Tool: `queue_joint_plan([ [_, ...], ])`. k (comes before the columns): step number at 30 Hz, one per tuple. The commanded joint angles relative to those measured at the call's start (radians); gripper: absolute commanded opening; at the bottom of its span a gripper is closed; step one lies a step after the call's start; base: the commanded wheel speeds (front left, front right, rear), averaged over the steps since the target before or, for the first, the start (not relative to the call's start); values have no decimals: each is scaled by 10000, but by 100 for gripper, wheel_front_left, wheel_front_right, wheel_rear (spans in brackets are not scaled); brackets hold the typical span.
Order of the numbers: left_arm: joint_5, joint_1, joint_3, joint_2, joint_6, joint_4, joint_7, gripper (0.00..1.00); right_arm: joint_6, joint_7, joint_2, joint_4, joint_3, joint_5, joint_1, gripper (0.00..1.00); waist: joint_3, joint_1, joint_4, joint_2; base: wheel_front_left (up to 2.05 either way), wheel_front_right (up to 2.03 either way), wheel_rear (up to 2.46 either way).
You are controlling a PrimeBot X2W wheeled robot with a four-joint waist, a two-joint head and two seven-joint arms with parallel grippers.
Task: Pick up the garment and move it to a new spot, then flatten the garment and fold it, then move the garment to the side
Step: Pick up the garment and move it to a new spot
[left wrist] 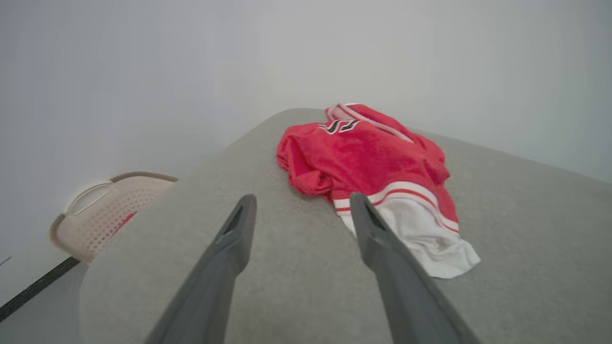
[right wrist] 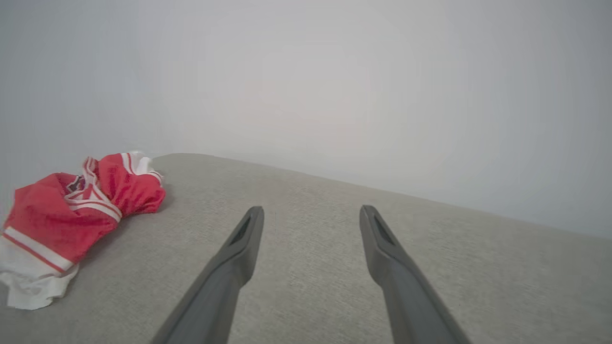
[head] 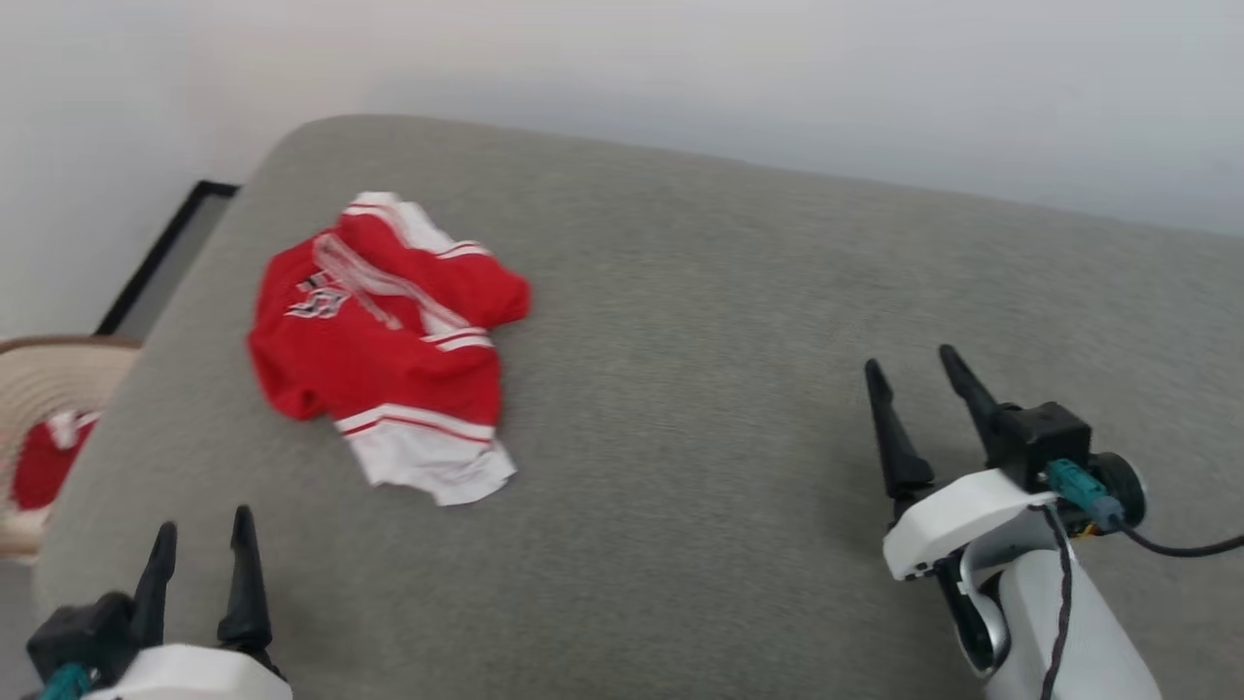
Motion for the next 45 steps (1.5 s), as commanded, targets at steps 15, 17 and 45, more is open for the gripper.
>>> queue_joint_plan([
  [15,141,829,679,-698,14,-320,-36,100,0,-48,-15,328,1600,927,-326,100,-200,0,1964,0,0,0,0],
  [17,101,747,616,-632,13,-336,-36,100,0,-48,-24,330,1607,988,-339,100,-166,0,1813,0,0,0,0],
  [45,-7687,-5106,-6152,6745,16,2486,3302,100,0,-38,-2,-1038,1278,1756,-241,100,2618,0,-3050,0,0,0,0],
])
